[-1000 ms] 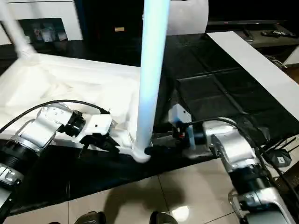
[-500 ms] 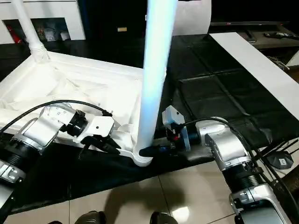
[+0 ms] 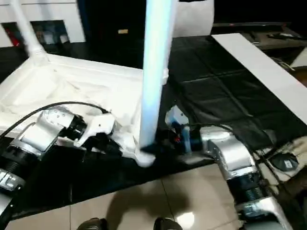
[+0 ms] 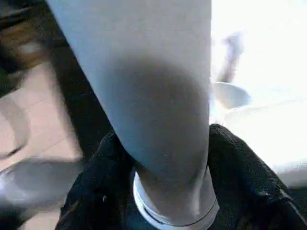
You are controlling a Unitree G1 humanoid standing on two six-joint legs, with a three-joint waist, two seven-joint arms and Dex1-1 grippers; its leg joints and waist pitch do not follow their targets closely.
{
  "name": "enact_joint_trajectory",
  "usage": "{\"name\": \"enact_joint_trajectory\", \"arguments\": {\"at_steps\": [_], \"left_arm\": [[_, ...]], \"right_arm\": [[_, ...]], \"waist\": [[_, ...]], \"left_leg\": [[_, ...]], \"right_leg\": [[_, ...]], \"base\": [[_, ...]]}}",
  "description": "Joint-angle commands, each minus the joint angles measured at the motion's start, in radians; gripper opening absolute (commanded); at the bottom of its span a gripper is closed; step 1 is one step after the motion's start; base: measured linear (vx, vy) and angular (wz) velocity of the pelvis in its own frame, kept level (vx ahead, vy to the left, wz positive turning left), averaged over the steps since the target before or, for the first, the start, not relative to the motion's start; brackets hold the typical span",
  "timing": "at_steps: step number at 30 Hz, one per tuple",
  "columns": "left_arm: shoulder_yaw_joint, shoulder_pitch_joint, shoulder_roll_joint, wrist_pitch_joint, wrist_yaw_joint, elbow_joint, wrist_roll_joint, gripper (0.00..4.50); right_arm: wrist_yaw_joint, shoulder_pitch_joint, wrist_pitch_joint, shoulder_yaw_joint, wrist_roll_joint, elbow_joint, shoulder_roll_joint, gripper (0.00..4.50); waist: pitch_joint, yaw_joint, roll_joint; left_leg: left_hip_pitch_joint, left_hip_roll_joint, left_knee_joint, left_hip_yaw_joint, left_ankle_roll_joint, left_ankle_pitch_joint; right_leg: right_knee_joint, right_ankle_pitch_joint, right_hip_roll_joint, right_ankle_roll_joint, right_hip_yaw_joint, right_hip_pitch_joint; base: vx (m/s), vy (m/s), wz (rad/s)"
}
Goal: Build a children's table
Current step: Rotate leg to tighten
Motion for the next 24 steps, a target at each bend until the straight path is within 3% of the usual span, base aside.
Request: {"name": "enact_joint_trajectory", "arguments": {"at_steps": [1, 4, 5, 10, 13, 14, 18, 19, 20, 23, 24], "left_arm": [[0.024, -0.003, -0.075, 0.076, 0.106, -0.05, -0.027, 0.0], [0.059, -0.007, -0.125, 0.187, 0.197, -0.086, -0.03, 0.0], [0.065, -0.009, -0.14, 0.222, 0.225, -0.1, -0.025, 0.0], [0.117, -0.036, -0.256, 0.357, 0.449, -0.117, 0.02, 0.0], [0.145, -0.05, -0.297, 0.372, 0.529, -0.099, 0.026, 0.0], [0.15, -0.06, -0.304, 0.365, 0.555, -0.085, 0.033, 0.0], [0.156, -0.081, -0.296, 0.354, 0.582, -0.063, 0.041, 0.0], [0.149, -0.084, -0.278, 0.339, 0.573, -0.059, 0.05, 0.0], [0.142, -0.084, -0.263, 0.324, 0.559, -0.055, 0.055, 0.0], [0.133, -0.085, -0.243, 0.298, 0.535, -0.05, 0.061, 0.0], [0.129, -0.087, -0.233, 0.287, 0.523, -0.041, 0.061, 0.0]], "right_arm": [[-0.097, 0.007, 0.042, 0.032, -0.012, 0.0, 0.061, 1.99], [-0.246, -0.008, 0.074, 0.006, -0.041, 0.026, 0.143, 1.98], [-0.3, -0.015, 0.084, 0.0, -0.053, 0.034, 0.168, 1.97], [-0.627, -0.111, 0.098, -0.084, -0.103, 0.177, 0.339, 1.95], [-0.705, -0.144, 0.053, -0.1, -0.125, 0.24, 0.373, 1.95], [-0.716, -0.149, 0.023, -0.117, -0.115, 0.257, 0.385, 2.51], [-0.734, -0.146, -0.02, -0.146, -0.108, 0.264, 0.402, 2.78], [-0.729, -0.139, -0.033, -0.154, -0.109, 0.249, 0.402, 2.94], [-0.719, -0.133, -0.041, -0.157, -0.109, 0.234, 0.395, 3.06], [-0.7, -0.124, -0.058, -0.157, -0.112, 0.212, 0.372, 3.31], [-0.68, -0.117, -0.067, -0.159, -0.106, 0.2, 0.358, 3.46]], "waist": [[-0.072, -0.001, 0.005], [-0.075, -0.026, 0.004], [-0.076, -0.036, 0.005], [-0.08, -0.061, 0.011], [-0.083, -0.06, 0.012], [-0.09, -0.058, 0.013], [-0.101, -0.047, 0.015], [-0.101, -0.045, 0.015], [-0.109, -0.042, 0.019], [-0.117, -0.036, 0.021], [-0.116, -0.03, 0.029]], "left_leg": [[0.02, 0.039, -0.073, -0.021, -0.011, -0.289], [0.015, 0.037, -0.075, -0.029, -0.019, -0.299], [0.01, 0.037, -0.076, -0.03, -0.015, -0.293], [0.014, 0.03, -0.068, -0.03, -0.019, -0.317], [0.016, 0.031, -0.066, -0.028, -0.007, -0.308], [0.015, 0.032, -0.066, -0.026, 0.002, -0.291], [0.015, 0.032, -0.061, -0.018, 0.034, -0.214], [0.015, 0.032, -0.06, -0.017, 0.04, -0.208], [0.012, 0.033, -0.058, -0.018, 0.043, -0.182], [0.01, 0.034, -0.054, -0.017, 0.06, -0.119], [0.013, 0.035, -0.054, -0.016, 0.068, -0.103]], "right_leg": [[-0.09, -0.509, -0.062, -0.154, 0.037, 0.051], [-0.097, -0.557, -0.062, -0.116, 0.03, 0.052], [-0.096, -0.536, -0.061, -0.122, 0.03, 0.053], [-0.101, -0.538, -0.058, -0.136, 0.027, 0.046], [-0.102, -0.477, -0.055, -0.144, 0.028, 0.047], [-0.095, -0.416, -0.054, -0.158, 0.03, 0.052], [-0.077, -0.246, -0.051, -0.212, 0.034, 0.059], [-0.078, -0.239, -0.051, -0.216, 0.034, 0.059], [-0.071, -0.208, -0.054, -0.227, 0.034, 0.067], [-0.058, -0.111, -0.052, -0.249, 0.033, 0.073], [-0.057, -0.072, -0.051, -0.265, 0.031, 0.073]], "base": [[0.0, 0.0, 0.0], [0.0, 0.0, 0.0], [0.0, 0.0, 0.0], [0.0, 0.0, 0.0], [0.0, 0.0, 0.0], [0.0, 0.0, 0.0], [0.0, 0.0, 0.0], [0.0, 0.0, 0.0], [0.0, 0.0, 0.0], [0.0, 0.0, 0.0], [0.0, 0.0, 0.0]]}}
